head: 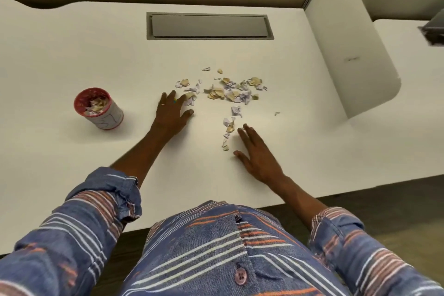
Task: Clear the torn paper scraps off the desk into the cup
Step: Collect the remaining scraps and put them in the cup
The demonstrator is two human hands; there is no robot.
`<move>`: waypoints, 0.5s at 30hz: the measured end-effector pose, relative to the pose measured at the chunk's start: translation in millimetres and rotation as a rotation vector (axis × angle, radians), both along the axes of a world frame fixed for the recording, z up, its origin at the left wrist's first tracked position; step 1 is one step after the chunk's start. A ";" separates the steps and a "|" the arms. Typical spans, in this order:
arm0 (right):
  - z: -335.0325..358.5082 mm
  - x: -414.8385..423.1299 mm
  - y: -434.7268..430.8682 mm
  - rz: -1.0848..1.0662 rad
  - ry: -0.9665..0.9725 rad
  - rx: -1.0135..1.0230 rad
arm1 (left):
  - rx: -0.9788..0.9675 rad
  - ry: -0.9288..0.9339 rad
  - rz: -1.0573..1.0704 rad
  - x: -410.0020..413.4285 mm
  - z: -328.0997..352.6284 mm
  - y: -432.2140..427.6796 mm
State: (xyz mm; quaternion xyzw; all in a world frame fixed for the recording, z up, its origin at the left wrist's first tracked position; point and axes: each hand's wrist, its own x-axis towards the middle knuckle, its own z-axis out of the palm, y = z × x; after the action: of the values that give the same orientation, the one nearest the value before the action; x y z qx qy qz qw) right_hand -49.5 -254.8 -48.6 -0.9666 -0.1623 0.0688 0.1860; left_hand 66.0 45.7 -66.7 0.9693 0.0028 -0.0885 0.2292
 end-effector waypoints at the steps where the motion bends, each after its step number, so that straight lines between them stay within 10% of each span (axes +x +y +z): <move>1: 2.8 10.3 -5.6 0.000 -0.005 -0.010 | -0.021 -0.015 0.005 -3.5 -0.2 -5.4; 15: 11.3 126.1 15.9 0.158 0.083 -0.170 | -0.120 -0.280 0.149 -101.3 -18.8 -35.7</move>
State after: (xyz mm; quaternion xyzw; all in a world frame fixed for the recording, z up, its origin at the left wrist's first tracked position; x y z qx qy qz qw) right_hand 76.6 -238.9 -37.3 -0.9594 -0.2236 0.1369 0.1039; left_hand -35.4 10.1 -85.6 0.9539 0.0374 0.0647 0.2908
